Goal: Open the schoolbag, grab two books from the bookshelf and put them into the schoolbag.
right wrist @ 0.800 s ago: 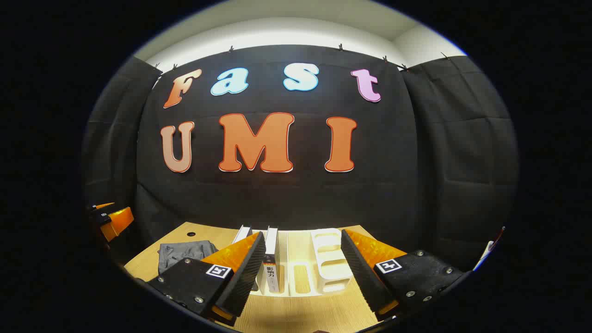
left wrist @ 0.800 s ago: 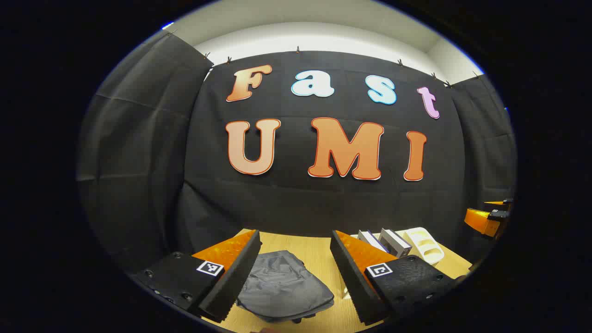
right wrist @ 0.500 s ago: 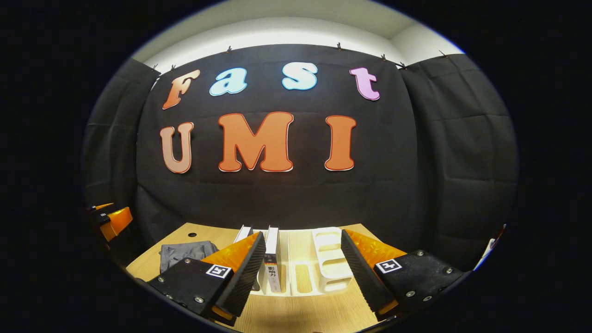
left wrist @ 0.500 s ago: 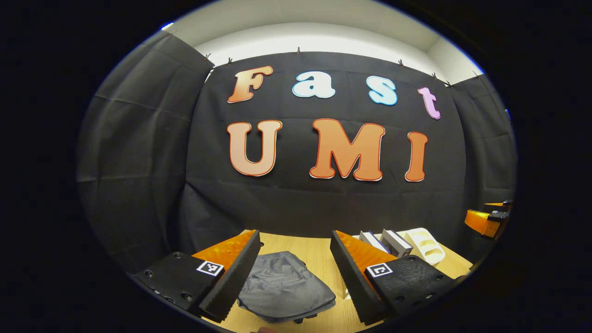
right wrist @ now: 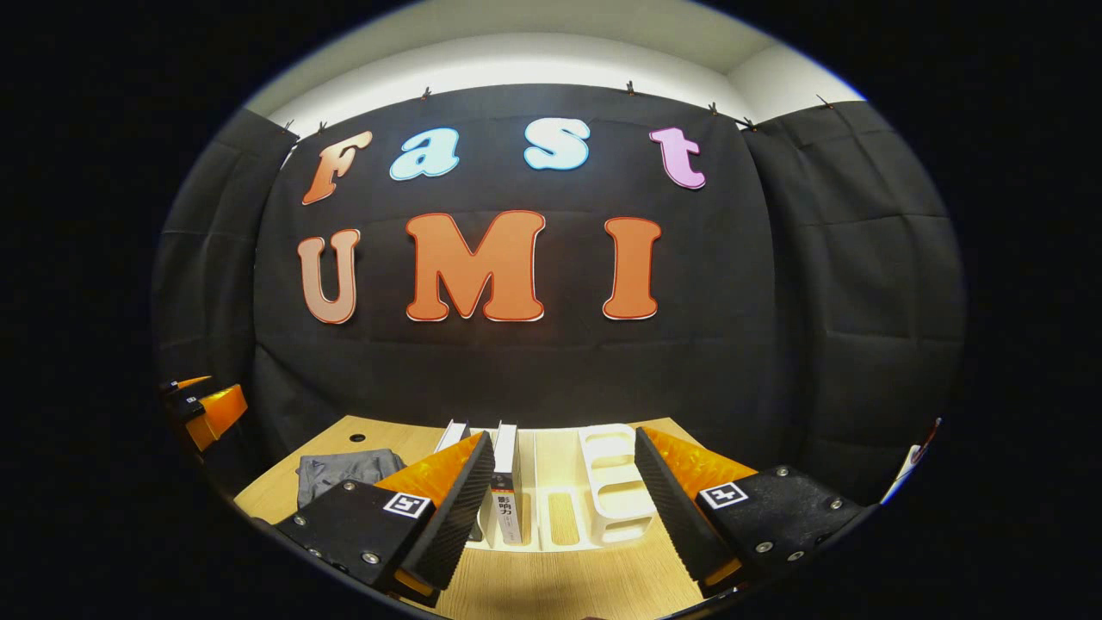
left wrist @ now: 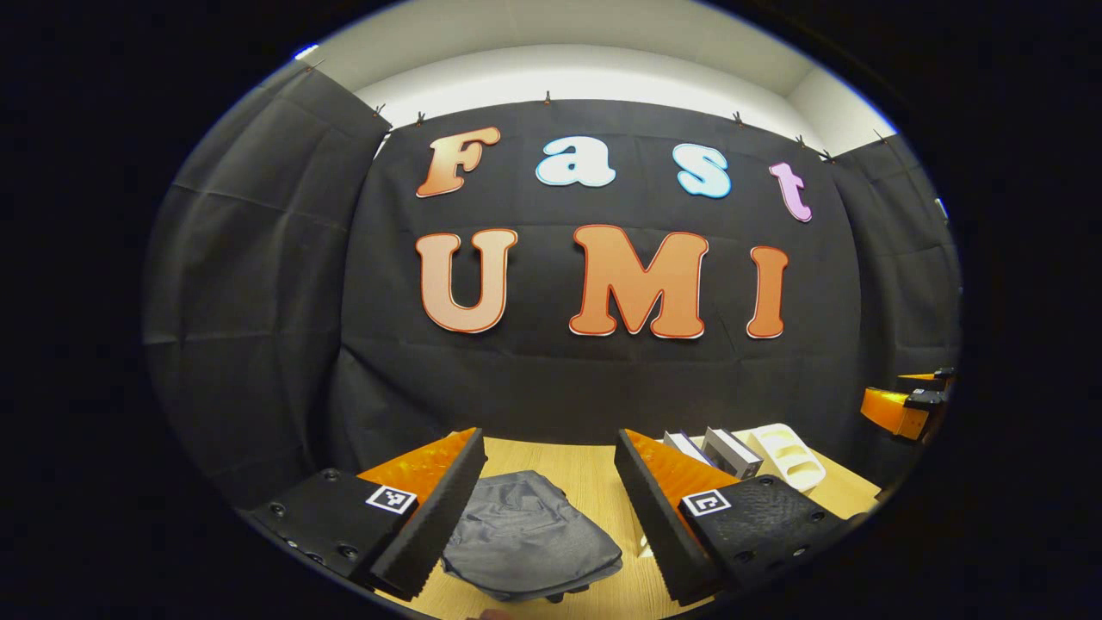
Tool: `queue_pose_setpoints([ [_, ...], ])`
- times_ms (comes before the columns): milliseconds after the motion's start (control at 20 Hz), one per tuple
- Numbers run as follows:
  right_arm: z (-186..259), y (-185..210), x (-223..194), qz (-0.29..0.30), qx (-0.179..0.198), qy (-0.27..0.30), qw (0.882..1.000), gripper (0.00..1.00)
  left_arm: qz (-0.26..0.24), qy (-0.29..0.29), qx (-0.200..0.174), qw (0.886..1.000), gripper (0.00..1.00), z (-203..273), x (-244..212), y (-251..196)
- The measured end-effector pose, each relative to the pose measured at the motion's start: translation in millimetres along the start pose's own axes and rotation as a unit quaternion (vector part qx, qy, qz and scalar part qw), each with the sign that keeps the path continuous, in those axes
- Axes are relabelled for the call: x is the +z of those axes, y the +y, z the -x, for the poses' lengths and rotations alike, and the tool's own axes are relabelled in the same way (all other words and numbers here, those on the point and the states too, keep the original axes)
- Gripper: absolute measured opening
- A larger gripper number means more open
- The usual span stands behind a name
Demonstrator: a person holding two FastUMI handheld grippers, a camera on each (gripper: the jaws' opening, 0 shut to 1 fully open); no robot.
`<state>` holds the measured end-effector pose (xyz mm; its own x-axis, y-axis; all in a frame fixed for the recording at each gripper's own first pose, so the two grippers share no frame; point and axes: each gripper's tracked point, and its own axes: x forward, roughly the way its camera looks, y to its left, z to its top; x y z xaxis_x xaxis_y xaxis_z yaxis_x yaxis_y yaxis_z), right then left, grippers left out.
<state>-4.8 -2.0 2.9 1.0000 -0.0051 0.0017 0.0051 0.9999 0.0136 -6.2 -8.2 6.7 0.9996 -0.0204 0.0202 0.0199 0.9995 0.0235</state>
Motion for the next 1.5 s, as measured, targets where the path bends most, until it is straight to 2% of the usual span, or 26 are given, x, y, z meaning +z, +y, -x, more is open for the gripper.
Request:
queue_pose_setpoints([
  [450, 8, -5, -3, 0.006, -0.006, 0.001, 1.000, 0.97, -0.011, 0.003, 0.000, 1.000, 0.96, 4, -5, 1],
  [750, 11, -10, -9, 0.000, -0.012, 0.008, 1.000, 0.97, -0.051, 0.013, -0.006, 0.999, 0.96, 5, -22, 2],
  [900, 12, -13, -16, -0.005, -0.016, 0.017, 1.000, 0.97, -0.068, 0.043, -0.004, 0.997, 0.96, 3, -53, 9],
  [1100, 13, -18, -22, 0.001, -0.025, 0.021, 0.999, 0.98, -0.116, 0.082, 0.001, 0.990, 0.97, 2, -101, 19],
  [1250, 13, -21, -32, 0.008, -0.029, 0.032, 0.999, 0.97, -0.158, 0.112, 0.004, 0.981, 0.97, 3, -143, 25],
  [1500, 15, -26, -46, 0.010, -0.034, 0.054, 0.998, 0.97, -0.223, 0.161, -0.026, 0.961, 0.98, 9, -206, 19],
])
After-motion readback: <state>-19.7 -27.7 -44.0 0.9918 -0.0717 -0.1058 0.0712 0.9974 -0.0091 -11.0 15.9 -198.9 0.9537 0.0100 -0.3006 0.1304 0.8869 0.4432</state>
